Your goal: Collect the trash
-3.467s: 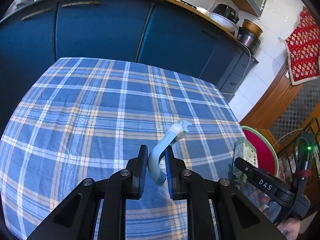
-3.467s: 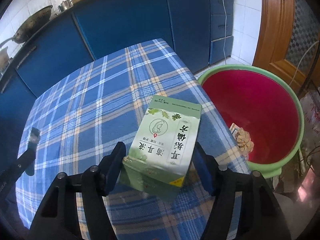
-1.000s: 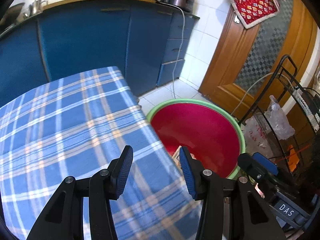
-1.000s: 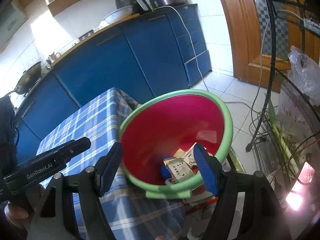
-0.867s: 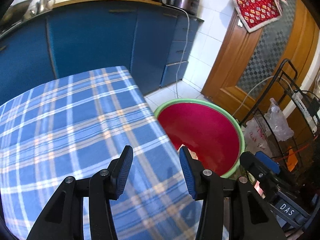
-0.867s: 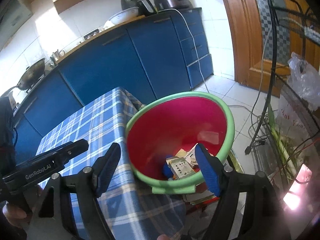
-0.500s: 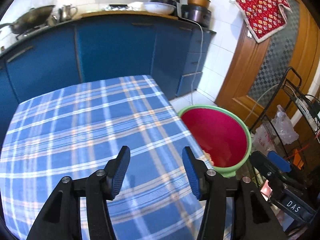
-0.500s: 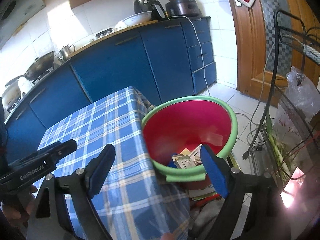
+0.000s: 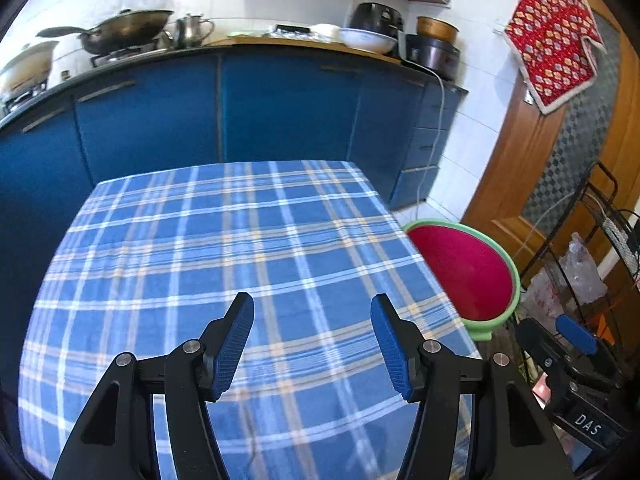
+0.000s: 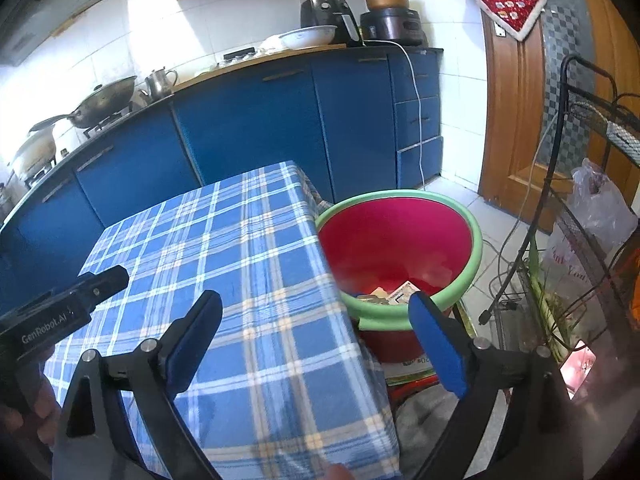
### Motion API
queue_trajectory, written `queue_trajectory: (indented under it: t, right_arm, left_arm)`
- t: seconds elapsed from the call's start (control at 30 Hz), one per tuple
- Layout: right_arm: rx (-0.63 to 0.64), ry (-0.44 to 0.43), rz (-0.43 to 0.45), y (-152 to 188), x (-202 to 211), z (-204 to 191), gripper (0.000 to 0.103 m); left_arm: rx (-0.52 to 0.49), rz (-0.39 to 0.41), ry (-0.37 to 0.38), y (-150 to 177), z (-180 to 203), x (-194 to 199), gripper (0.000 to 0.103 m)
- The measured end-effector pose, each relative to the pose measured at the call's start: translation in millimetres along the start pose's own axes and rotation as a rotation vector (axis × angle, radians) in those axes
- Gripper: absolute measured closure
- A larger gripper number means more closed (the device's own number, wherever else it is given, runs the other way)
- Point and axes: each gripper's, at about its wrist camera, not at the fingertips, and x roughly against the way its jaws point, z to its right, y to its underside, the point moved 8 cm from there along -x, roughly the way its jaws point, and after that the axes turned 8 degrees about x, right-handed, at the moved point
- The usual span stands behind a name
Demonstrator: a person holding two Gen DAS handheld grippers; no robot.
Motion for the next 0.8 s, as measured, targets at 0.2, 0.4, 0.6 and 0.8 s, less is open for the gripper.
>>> queue_trajectory:
  t: [0.2,0.4,0.6,0.8]
  right_arm:
    - [0.029,-0.007,0.027,-1,15,-13,0.009]
    - [0.042,-0.011,0.044,-3,23,-21,0.009]
    - [0.046,-0.015,0.045,-3,24,-25,0.009]
    - [0.044,-0.014,0.045,-3,24,-26,0.009]
  left_arm:
    - [0.016,0.028,-0.019,2,-10,18,0.039]
    - [0.019,0.059,-0.024,1,-14,30,0.036]
    - [0.019,0.076,-0.025,0,-16,36,0.036]
    - [0.016,0.08,-0.023,0,-13,37,0.036]
